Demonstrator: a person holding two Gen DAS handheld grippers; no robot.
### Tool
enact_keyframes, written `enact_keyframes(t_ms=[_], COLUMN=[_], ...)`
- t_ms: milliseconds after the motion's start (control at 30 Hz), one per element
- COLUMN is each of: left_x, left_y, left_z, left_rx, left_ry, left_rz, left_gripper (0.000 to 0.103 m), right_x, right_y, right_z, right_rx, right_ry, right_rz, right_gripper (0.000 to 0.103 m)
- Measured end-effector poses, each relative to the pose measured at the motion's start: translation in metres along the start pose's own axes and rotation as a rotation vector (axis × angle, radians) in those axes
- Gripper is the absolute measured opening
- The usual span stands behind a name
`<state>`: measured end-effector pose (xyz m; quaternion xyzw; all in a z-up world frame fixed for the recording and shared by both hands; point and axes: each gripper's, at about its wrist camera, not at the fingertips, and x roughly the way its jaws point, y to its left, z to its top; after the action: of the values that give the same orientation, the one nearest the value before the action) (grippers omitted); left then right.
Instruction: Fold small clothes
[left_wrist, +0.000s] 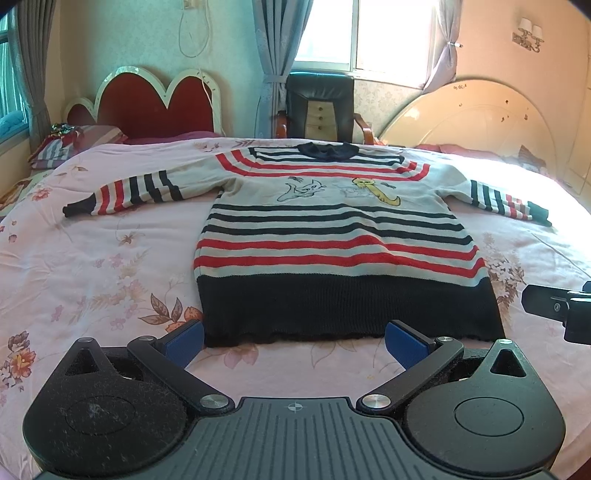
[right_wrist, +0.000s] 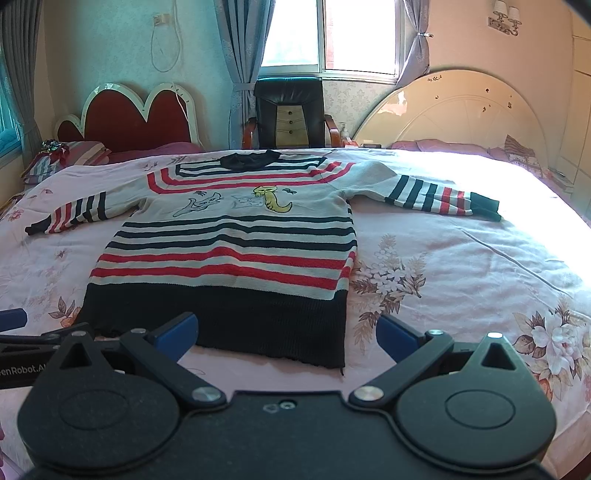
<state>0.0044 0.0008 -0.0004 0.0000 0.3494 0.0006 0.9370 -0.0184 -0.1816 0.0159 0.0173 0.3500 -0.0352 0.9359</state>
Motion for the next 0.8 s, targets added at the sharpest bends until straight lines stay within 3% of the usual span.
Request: enact_keyframes(t_ms=[800], left_x=[0.0018], left_y=[0.0021], left_z=[-0.0037], left_rx=[0.000], left_ry=[0.005], left_rz=[0.007], left_gripper=[0.103], right_x=[0.0006], right_y=[0.0009], right_z=[0.0001], right_rx=[0.000], right_ry=[0.000], right_rz=[0.001], right_gripper=[0.102])
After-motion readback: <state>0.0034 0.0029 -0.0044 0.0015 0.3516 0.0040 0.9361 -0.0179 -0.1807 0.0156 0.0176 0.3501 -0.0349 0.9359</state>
